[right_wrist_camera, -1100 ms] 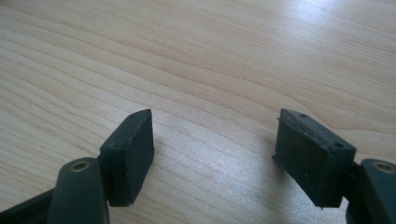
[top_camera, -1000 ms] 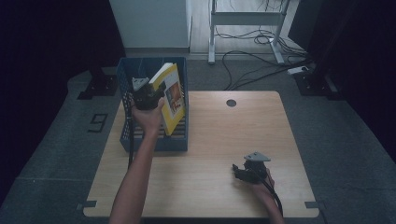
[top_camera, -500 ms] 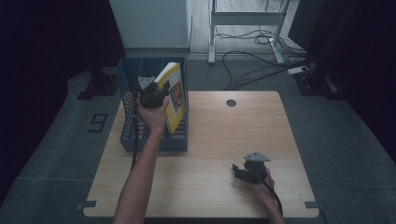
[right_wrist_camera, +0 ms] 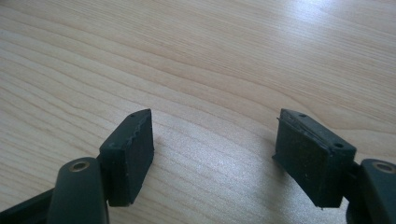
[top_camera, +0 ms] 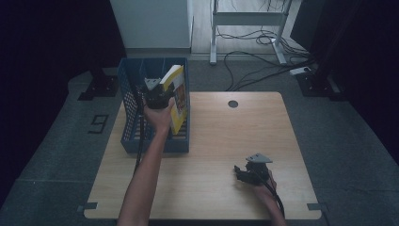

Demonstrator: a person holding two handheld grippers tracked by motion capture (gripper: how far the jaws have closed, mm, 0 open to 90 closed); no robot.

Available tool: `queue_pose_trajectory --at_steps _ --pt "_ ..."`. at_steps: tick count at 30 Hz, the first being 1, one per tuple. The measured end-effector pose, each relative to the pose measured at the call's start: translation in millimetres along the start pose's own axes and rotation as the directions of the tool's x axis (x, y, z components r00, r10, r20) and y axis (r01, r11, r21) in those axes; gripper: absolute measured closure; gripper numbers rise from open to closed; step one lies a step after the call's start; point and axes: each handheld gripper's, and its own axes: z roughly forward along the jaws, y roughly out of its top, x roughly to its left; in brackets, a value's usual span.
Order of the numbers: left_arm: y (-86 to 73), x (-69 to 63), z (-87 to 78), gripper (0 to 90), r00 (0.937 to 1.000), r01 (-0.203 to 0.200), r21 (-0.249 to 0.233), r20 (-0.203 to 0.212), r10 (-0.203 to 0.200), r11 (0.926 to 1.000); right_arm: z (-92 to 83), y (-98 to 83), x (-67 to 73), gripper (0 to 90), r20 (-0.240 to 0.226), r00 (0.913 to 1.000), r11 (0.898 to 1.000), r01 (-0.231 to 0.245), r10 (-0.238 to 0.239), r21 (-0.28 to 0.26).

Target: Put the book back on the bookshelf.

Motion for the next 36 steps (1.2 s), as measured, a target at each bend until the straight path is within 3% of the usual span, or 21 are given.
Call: queue_pose_trajectory --at_steps 15,17,26,36 --pt "-2.0 2.9 5.2 75.6 0.9997 -0.008 -0.013 -0.022 0.008 0.9999 -0.3 -0.2 0.1 27.1 0.004 1.0 1.0 -0.005 0.005 0.0" --pt "-3.4 1.1 6.9 75.6 0.9995 -0.024 -0.016 -0.02 0.024 0.9996 -0.3 -0.3 0.0 27.1 0.004 1.0 1.0 -0.004 0.004 0.0" --pt "-9.9 -0.7 15.6 75.5 0.9996 -0.025 -0.004 -0.015 0.025 0.9997 -0.4 -0.4 0.2 27.1 0.005 1.0 1.0 -0.005 0.005 0.0" --pt "-14.0 0.2 14.1 75.5 0.9997 -0.02 -0.019 -0.014 0.019 0.9996 -1.1 -1.0 0.4 27.1 0.008 1.0 1.0 -0.005 0.005 -0.001"
